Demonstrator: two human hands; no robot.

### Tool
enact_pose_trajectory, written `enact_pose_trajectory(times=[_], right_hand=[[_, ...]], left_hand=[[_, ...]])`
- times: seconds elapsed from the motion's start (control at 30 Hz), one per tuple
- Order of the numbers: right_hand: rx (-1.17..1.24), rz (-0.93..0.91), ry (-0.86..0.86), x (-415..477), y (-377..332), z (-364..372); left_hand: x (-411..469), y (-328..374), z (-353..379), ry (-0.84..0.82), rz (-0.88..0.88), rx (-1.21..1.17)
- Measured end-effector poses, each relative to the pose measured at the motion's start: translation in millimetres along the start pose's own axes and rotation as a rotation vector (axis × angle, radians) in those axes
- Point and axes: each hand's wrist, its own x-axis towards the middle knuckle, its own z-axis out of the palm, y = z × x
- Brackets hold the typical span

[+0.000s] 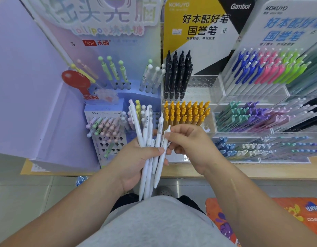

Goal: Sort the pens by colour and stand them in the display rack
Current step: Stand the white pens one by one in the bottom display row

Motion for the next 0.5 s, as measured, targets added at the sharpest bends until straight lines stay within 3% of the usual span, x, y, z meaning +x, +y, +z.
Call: enact_pose_trajectory(times=[0.37,0.5], right_hand=[[0.098,-0.048,0.054,-4,-5,-11],[0.199,-0.105,0.171,-5,-13,-33]], left_hand=[[8,-2,1,0.073,0.006,-0.048],[8,0,-7,0.089,0.008,-0.006]])
